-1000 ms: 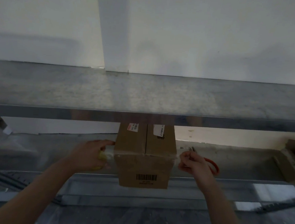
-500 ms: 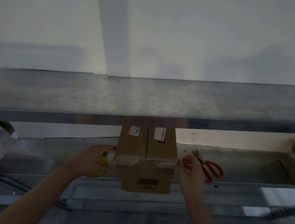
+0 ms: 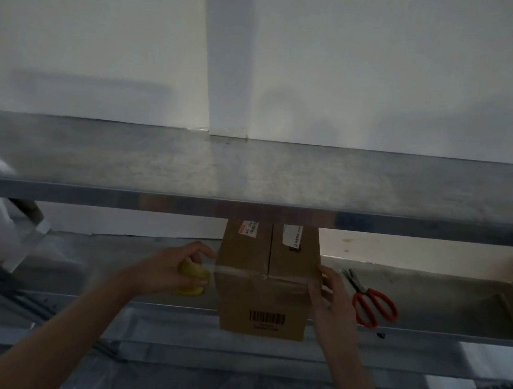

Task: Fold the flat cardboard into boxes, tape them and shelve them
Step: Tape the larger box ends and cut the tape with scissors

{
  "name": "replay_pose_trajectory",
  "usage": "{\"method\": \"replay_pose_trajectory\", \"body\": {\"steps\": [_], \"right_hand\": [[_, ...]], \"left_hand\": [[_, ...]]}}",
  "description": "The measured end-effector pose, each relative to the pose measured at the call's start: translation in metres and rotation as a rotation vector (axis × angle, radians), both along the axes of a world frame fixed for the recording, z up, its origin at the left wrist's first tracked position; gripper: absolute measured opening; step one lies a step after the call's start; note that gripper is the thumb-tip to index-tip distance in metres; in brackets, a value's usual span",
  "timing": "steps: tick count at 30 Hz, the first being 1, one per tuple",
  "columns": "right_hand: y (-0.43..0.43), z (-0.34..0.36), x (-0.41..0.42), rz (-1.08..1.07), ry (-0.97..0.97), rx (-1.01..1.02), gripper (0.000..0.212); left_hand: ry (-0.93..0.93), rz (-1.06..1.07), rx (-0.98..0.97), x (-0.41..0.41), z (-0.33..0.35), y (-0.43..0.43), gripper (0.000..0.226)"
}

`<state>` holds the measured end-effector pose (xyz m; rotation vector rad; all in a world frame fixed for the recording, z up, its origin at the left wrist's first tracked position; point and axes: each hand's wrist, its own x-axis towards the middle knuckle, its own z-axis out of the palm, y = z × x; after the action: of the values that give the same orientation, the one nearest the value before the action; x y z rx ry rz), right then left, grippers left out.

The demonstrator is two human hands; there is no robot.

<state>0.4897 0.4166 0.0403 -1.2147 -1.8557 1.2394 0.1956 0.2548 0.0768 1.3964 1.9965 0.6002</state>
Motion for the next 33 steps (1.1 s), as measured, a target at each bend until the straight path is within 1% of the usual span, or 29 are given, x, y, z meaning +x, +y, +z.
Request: {"method": "replay_pose_trajectory", "body": {"steps": [3,7,9,10,14,17,20,23,27,28,30,33], "right_hand": [[0.0,0.0,-0.002,-0.006,0.028,-0.011,0.033],[-0.003,0.0,-0.005,0.01,0.02,-0.009,0.033],[-0.004,0.0,-0.006,0.005,0.011,-0.005,0.034],[-0.005,-0.001,-0.006,0.002,0.015,-0.004,0.034],[0.0,-0.003,-0.002,-0.01,0.052,-0.035,0.033],[0.003,-0.005,-0.001,0.008,0.067,-0.06,0.031],[0.001,-0.005,0.0,0.039,0.07,-0.042,0.03],[-0.002,-0.004,0.002,0.061,0.031,0.014,0.035],[-0.007,-0.009,0.012,0.108,0.035,0.046,0.049],[-0.006,-0.014,0.017,0.102,-0.001,0.066,0.051],[0.0,-0.031,0.036,0.043,-0.162,0.148,0.053],[0.025,-0.058,0.073,-0.028,-0.425,0.35,0.05]], "left_hand": [[0.031,-0.006,0.013,-0.002,-0.007,-0.001,0.047],[0.267,-0.05,0.039,-0.004,-0.019,0.003,0.046],[0.321,-0.078,0.057,-0.004,-0.023,0.005,0.051],[0.31,-0.092,0.066,-0.005,-0.025,0.006,0.053],[0.152,-0.093,0.1,-0.01,-0.024,0.005,0.053],[0.101,-0.093,0.135,-0.014,-0.021,0.003,0.047],[0.042,-0.089,0.122,-0.015,-0.022,0.001,0.04],[0.048,-0.117,0.073,-0.015,-0.024,-0.001,0.045],[0.101,-0.132,0.072,-0.014,-0.02,-0.001,0.052],[0.105,-0.122,0.075,-0.013,-0.019,-0.001,0.052],[0.114,-0.104,0.074,-0.011,-0.017,-0.001,0.051],[0.145,-0.089,0.079,-0.006,-0.017,-0.003,0.052]]}}
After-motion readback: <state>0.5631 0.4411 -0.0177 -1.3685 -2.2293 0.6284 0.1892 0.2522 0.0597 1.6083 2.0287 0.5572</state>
